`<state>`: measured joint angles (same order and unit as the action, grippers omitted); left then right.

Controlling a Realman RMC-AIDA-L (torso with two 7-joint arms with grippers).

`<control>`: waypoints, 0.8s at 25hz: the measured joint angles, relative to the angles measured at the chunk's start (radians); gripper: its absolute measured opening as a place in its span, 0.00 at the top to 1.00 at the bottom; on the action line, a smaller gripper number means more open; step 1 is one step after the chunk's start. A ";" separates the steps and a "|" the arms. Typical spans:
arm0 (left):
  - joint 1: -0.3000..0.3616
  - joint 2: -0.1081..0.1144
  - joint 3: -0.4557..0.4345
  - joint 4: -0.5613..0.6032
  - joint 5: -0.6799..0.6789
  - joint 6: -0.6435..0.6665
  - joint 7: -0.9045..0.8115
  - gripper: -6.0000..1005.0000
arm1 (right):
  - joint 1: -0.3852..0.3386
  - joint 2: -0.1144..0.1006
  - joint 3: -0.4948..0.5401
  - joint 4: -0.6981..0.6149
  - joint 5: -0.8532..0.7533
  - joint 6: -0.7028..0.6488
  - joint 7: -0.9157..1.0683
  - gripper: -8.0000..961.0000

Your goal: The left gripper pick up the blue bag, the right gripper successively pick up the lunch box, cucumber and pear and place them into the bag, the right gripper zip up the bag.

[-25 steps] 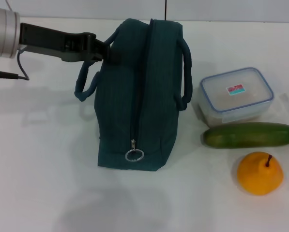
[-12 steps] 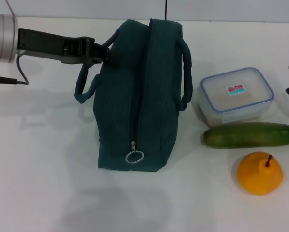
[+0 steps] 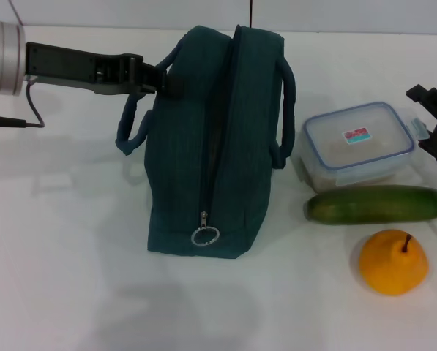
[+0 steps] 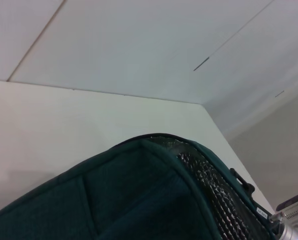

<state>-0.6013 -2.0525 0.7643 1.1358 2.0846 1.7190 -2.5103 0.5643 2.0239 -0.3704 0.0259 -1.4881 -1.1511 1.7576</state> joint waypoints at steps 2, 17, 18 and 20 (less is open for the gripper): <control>0.000 0.000 0.000 -0.001 0.000 0.000 0.000 0.93 | 0.001 0.001 -0.004 0.005 0.000 0.000 0.002 0.12; -0.007 -0.006 0.001 0.001 0.000 -0.001 0.001 0.93 | -0.002 0.000 -0.031 0.006 -0.037 -0.009 0.003 0.20; -0.005 -0.006 0.000 0.002 0.000 -0.001 0.001 0.93 | -0.003 -0.001 -0.031 0.006 -0.037 -0.009 0.003 0.20; -0.004 -0.007 0.000 0.002 0.000 -0.001 0.000 0.93 | -0.007 -0.002 -0.031 0.004 -0.036 -0.010 0.003 0.21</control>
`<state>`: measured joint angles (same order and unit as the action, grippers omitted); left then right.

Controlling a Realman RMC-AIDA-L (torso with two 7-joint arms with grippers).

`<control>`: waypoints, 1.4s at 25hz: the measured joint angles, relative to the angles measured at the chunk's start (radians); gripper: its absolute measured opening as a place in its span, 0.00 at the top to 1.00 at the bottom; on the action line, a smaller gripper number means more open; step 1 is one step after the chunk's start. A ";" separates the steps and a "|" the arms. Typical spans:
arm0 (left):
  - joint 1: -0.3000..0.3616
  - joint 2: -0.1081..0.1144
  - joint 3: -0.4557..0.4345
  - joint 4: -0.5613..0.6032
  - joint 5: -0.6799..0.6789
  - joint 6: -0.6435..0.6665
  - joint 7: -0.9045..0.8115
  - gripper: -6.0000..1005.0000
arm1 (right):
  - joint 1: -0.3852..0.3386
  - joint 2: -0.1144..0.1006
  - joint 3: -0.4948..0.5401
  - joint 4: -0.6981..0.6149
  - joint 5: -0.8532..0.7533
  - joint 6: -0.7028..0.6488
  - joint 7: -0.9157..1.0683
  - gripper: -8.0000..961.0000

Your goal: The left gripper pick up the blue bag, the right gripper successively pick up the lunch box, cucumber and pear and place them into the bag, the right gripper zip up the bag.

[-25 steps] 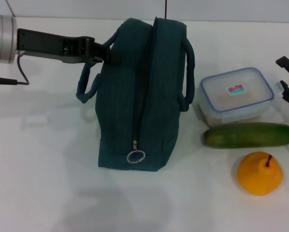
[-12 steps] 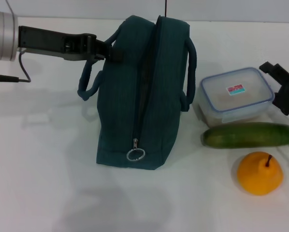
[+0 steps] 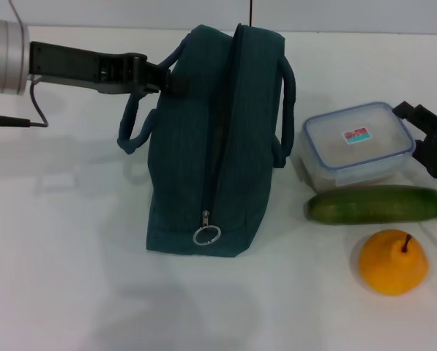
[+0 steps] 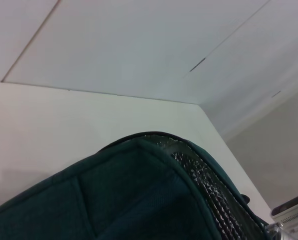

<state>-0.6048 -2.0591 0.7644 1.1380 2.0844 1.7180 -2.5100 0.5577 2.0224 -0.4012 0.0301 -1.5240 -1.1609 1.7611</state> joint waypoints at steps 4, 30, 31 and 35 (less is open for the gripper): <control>0.000 -0.002 0.004 0.000 0.000 0.000 0.000 0.93 | -0.003 0.000 -0.008 -0.005 -0.002 0.000 0.000 0.30; 0.013 -0.006 0.006 0.003 0.000 0.002 0.013 0.93 | 0.001 0.000 -0.011 -0.026 -0.002 0.001 -0.008 0.76; 0.013 -0.006 0.006 0.003 0.000 0.002 0.013 0.93 | 0.000 0.000 -0.011 -0.028 -0.002 0.000 -0.008 0.76; 0.013 -0.006 0.006 0.002 0.000 0.002 0.013 0.93 | -0.002 0.001 -0.009 -0.029 0.001 0.000 -0.009 0.76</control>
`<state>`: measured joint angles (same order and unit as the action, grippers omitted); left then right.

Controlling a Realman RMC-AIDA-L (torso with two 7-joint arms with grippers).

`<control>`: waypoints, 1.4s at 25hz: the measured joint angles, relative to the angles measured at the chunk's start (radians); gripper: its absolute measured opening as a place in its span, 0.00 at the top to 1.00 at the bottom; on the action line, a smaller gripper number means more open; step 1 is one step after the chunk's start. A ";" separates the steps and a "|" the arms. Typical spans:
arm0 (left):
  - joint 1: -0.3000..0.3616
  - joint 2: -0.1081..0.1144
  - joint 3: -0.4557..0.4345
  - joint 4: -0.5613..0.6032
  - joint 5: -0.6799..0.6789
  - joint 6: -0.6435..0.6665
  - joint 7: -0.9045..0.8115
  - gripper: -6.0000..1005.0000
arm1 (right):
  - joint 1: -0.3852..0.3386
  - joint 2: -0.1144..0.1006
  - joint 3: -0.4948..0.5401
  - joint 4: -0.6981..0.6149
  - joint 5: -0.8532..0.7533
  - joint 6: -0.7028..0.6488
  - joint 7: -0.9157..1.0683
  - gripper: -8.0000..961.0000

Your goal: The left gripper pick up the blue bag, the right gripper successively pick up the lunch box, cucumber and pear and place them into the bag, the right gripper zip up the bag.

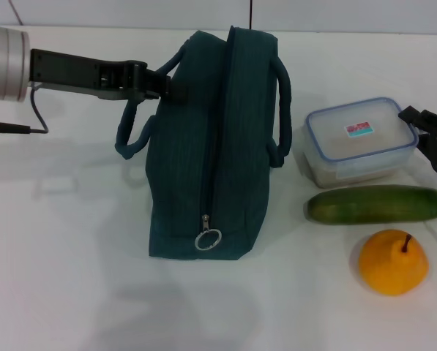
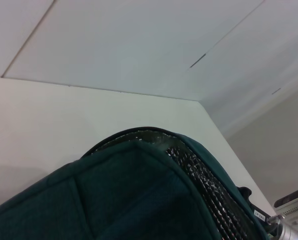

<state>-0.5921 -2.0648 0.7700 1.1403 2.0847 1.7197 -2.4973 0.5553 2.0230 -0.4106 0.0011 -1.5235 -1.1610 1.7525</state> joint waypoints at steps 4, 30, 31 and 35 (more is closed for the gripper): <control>0.000 -0.001 0.000 0.000 0.000 0.000 0.000 0.93 | 0.000 0.000 -0.001 -0.001 0.000 0.000 -0.007 0.76; 0.013 -0.003 0.000 -0.005 0.000 0.000 0.024 0.93 | -0.021 0.000 -0.012 0.004 0.009 -0.058 -0.041 0.50; 0.014 -0.003 0.000 -0.005 0.000 0.000 0.024 0.93 | -0.022 0.000 -0.012 0.004 0.009 -0.057 -0.039 0.43; 0.021 -0.004 0.000 -0.005 0.000 0.000 0.024 0.93 | -0.034 0.000 0.007 -0.002 0.009 -0.048 -0.036 0.42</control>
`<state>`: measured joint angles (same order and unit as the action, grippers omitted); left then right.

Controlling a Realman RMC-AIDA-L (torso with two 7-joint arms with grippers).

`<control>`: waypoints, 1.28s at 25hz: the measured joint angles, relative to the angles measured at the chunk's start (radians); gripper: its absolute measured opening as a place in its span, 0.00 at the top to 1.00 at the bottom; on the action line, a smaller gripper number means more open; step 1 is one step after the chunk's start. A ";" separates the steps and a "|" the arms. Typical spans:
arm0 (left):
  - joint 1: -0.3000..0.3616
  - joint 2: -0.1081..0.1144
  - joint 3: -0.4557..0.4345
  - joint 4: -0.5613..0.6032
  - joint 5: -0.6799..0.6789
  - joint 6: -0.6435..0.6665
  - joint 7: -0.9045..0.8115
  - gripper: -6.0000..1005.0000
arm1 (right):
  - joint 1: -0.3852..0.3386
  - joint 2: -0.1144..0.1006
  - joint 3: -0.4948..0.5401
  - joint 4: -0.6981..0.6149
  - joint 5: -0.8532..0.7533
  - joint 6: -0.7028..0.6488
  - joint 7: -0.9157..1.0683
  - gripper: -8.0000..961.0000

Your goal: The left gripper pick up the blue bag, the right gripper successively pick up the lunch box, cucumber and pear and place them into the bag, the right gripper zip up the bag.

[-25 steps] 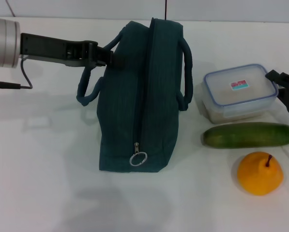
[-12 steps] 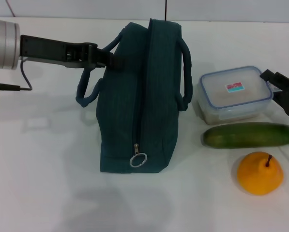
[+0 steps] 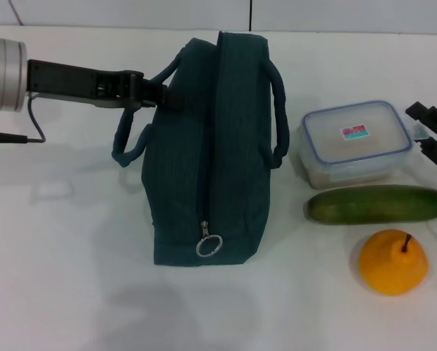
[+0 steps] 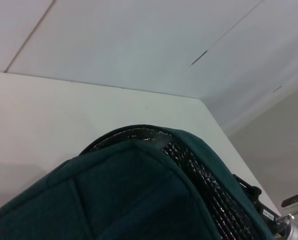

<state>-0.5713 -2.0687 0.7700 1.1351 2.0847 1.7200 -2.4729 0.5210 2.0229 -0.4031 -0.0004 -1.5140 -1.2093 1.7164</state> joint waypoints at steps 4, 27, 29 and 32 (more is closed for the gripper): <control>0.012 -0.001 0.000 0.003 -0.009 0.000 0.000 0.93 | -0.008 -0.001 0.014 -0.001 0.000 0.002 0.000 0.42; 0.025 -0.007 0.002 0.008 -0.013 0.007 0.001 0.93 | 0.002 0.000 0.008 0.003 0.000 0.009 0.000 0.48; 0.025 -0.007 0.002 0.008 -0.012 0.007 0.002 0.93 | 0.000 0.000 0.009 0.005 0.000 0.009 0.000 0.56; 0.030 -0.007 0.003 0.008 -0.013 0.007 0.005 0.93 | -0.005 0.001 0.014 0.006 0.000 0.008 0.000 0.73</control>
<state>-0.5414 -2.0754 0.7731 1.1429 2.0722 1.7273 -2.4682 0.5161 2.0235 -0.3894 0.0057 -1.5143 -1.2011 1.7166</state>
